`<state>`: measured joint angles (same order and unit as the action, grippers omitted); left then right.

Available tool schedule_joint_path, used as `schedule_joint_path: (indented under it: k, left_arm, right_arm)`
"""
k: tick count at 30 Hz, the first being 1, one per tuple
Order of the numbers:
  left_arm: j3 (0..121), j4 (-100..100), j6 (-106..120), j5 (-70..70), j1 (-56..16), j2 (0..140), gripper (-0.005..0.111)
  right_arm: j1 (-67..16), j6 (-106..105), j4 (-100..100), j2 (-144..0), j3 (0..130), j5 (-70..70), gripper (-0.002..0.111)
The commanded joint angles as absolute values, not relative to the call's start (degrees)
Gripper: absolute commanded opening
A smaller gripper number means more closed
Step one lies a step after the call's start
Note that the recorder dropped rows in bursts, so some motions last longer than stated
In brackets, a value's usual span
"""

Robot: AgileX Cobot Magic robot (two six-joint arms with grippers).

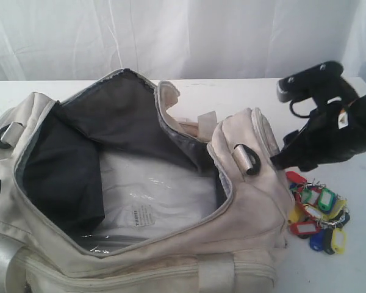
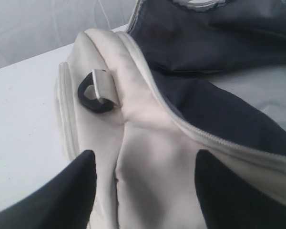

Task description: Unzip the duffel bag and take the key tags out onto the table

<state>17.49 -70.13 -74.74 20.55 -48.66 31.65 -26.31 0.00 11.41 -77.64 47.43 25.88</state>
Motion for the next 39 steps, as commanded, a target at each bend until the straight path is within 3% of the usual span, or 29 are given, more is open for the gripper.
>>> schedule_joint_path:
  k: [1,8,13,18,39]
  left_arm:
    - [19.96,-71.41,-74.97,18.88,-48.65,31.38,0.063]
    - [24.79,-70.71,-75.12,20.61,-48.65,31.38,0.06]
    - [27.41,-70.81,-75.39,21.86,-48.65,31.38,0.033]
    - [28.14,-72.55,-75.39,22.25,-48.65,31.38,0.0]
    - [28.14,-72.28,-75.39,21.81,-48.65,31.38,0.0]
  right_arm:
    - [-25.65,0.0,7.54,-66.07,46.62,24.01,0.047]
    - [-25.65,0.0,7.52,-44.32,39.3,19.63,0.031]
    - [-25.65,0.0,10.32,-31.87,31.99,17.02,0.021]
    - [-25.65,0.5,11.0,-25.27,28.39,16.19,0.0]
    - [-25.65,5.44,10.88,-24.51,27.83,15.29,0.0]
